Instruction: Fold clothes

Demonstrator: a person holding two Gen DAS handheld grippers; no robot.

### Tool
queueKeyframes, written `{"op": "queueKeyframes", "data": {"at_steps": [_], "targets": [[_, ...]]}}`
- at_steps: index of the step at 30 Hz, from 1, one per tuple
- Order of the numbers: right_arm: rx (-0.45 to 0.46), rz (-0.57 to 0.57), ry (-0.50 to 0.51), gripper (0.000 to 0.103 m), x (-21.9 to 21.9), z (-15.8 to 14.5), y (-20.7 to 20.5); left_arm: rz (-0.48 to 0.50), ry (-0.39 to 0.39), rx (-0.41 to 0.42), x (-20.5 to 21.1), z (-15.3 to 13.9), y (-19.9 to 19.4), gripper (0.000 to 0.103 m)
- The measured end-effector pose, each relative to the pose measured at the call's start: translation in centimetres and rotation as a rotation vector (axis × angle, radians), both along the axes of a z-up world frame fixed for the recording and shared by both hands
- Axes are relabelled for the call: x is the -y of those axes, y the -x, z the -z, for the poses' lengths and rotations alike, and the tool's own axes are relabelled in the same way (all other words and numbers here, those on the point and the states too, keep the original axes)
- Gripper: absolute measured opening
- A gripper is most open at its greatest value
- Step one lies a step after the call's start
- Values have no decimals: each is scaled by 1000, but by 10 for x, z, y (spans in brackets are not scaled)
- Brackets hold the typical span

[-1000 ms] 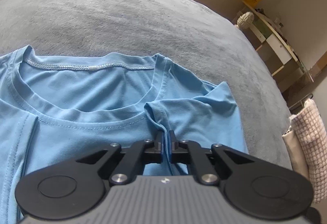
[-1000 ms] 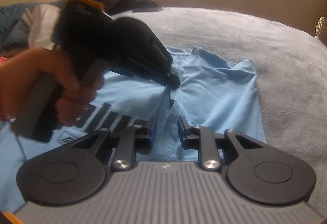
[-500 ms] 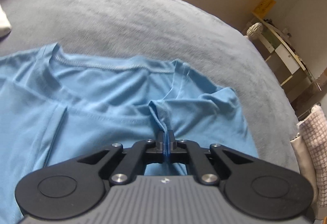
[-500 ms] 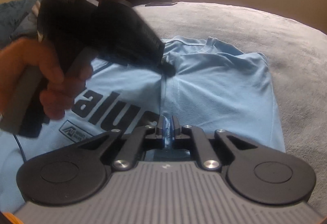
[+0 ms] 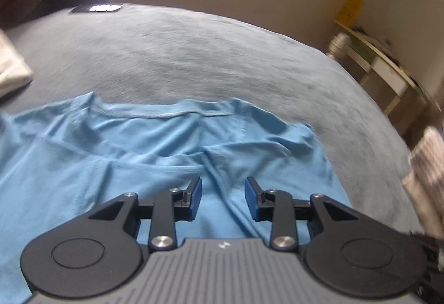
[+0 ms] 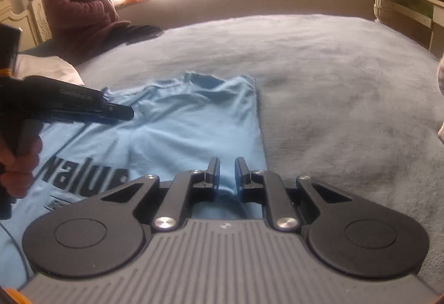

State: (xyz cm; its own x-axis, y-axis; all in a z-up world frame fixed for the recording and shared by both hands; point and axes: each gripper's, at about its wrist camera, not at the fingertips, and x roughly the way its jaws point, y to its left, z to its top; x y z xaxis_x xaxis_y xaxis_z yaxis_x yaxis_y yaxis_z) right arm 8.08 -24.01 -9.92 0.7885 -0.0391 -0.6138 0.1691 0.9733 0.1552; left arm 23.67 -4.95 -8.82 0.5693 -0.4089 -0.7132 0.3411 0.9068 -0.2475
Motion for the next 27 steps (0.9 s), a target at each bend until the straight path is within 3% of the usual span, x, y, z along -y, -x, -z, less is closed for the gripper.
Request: {"op": "queueKeyframes", "data": {"at_steps": [3, 10, 12, 16, 19, 23, 27], "targets": [[-73, -33, 64, 11, -6, 18, 0, 43, -94, -20, 16, 6, 4, 35], [0, -37, 87, 11, -7, -3, 12, 162, -180, 88, 39, -4, 16, 35], [17, -43, 57, 11, -2, -7, 3, 222, -204, 84, 51, -1, 23, 35], [62, -50, -3, 11, 21, -18, -36, 328, -304, 117, 69, 13, 49, 38], [31, -78, -44, 11, 39, -13, -83, 354, -378, 169, 73, 19, 68, 42], [-32, -82, -130, 10, 57, 10, -142, 320, -368, 157, 68, 20, 76, 45], [-47, -54, -141, 6, 66, 24, -184, 293, -346, 149, 64, 22, 80, 45]]}}
